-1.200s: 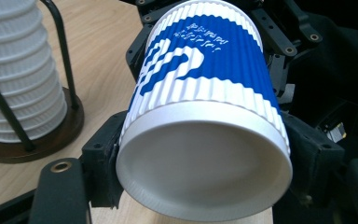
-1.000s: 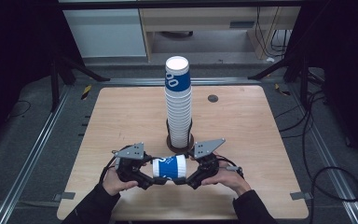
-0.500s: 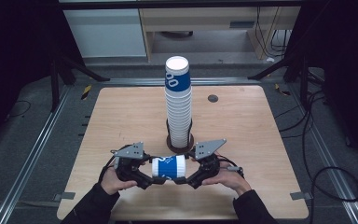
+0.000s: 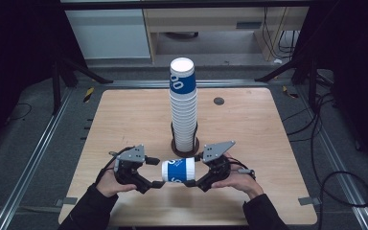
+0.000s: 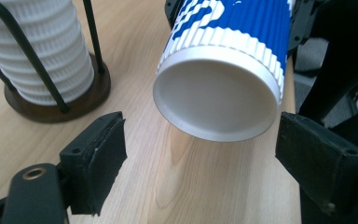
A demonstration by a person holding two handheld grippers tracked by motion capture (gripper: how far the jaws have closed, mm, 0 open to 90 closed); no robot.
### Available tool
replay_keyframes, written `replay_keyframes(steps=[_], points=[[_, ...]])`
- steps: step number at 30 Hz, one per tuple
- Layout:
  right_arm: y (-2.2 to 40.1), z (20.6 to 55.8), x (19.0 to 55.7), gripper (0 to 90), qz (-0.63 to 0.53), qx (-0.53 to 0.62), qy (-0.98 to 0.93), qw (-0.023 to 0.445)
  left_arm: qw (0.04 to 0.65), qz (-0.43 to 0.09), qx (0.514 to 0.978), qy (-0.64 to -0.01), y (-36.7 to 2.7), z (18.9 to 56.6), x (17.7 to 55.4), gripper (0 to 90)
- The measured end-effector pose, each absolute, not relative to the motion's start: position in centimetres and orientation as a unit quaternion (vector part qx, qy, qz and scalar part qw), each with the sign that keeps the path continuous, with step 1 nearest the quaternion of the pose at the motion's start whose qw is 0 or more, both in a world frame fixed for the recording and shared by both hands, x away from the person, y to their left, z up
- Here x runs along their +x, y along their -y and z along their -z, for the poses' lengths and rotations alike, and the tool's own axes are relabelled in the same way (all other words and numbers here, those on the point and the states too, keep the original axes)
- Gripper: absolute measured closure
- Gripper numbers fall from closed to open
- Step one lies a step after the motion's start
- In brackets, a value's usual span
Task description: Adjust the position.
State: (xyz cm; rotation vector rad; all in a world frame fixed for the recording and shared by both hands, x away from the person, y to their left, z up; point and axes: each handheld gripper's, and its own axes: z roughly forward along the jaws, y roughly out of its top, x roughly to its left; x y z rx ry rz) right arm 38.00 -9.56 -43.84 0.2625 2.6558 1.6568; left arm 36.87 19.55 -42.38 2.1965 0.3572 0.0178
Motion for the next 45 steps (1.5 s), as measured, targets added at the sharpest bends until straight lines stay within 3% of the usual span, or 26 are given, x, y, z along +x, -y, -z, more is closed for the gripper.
replay_keyframes(steps=[11,21,25,37,45], points=[[7.7,45.3,37.7,16.3,-0.468,0.066,-0.881,-0.003,0.374,-0.014,0.92,-0.112,-17.5,43.8,36.3,14.3],[6.4,45.9,37.2,16.2,-0.442,0.045,-0.896,-0.012,0.332,-0.011,0.939,-0.089,-16.2,44.7,35.7,20.3],[6.3,46.0,37.1,16.2,-0.441,0.041,-0.897,-0.013,0.333,-0.003,0.939,-0.088,-16.2,44.8,35.7,26.8],[7.0,45.3,37.5,9.8,-0.477,0.06,-0.877,0.0,0.35,-0.006,0.931,-0.103,-16.9,44.5,36.2,27.3],[9.1,43.7,38.3,8.7,-0.529,0.103,-0.842,0.019,0.416,-0.017,0.898,-0.143,-19.3,43.5,37.2,27.3]])
